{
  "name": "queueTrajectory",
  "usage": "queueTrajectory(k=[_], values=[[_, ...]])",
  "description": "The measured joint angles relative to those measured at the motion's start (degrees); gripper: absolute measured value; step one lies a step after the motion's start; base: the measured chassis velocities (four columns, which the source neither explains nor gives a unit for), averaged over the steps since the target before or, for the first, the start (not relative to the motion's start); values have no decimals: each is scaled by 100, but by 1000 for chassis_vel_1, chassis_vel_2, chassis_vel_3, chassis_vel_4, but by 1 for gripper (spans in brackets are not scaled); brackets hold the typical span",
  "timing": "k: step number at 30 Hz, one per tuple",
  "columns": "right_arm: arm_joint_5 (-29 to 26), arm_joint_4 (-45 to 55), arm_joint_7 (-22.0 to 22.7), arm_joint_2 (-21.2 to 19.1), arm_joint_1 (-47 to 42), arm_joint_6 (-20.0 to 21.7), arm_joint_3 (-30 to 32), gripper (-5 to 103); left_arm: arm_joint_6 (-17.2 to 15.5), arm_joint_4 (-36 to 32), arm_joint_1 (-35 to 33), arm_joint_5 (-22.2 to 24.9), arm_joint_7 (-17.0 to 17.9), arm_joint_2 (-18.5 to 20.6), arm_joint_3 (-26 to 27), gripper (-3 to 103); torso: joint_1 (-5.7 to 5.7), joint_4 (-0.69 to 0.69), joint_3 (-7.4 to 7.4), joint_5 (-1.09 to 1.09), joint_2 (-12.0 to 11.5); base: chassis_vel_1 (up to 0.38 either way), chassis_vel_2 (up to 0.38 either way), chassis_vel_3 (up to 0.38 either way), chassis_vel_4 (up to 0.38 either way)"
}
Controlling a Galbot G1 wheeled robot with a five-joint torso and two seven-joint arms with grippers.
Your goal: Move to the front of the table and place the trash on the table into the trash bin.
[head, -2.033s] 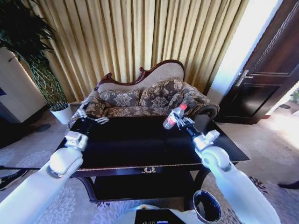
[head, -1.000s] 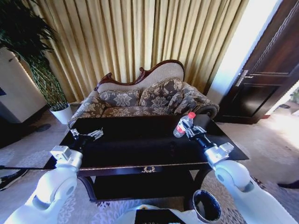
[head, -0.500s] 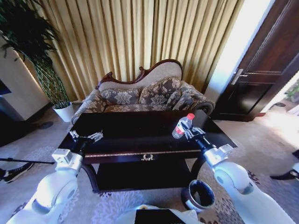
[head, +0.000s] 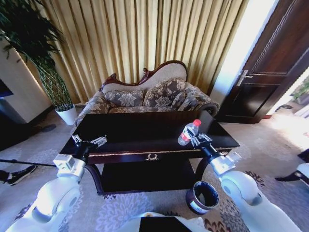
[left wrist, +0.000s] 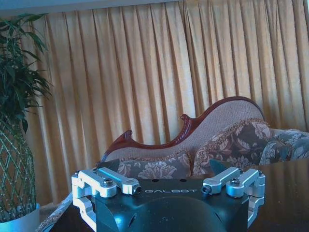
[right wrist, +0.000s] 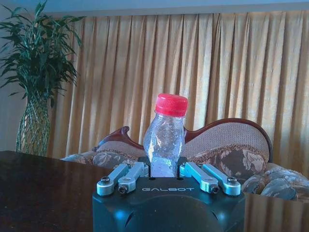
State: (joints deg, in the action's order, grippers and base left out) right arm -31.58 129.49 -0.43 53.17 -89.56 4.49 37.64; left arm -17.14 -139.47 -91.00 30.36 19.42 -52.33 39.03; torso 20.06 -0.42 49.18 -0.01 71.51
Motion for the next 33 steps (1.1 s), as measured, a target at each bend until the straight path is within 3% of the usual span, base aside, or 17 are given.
queueTrajectory(k=[15,33], values=[[35,54,-11,96,-69,-2,-55,24,42,11,-51,-154,-19,-27,-14,100,-2,-2,-1,0,1,6,-8,-5,9],[17,28,-13,119,-41,-13,-68,24,43,51,-14,-148,-25,-2,-45,100,-5,-1,-2,0,2,114,-119,-113,116]])
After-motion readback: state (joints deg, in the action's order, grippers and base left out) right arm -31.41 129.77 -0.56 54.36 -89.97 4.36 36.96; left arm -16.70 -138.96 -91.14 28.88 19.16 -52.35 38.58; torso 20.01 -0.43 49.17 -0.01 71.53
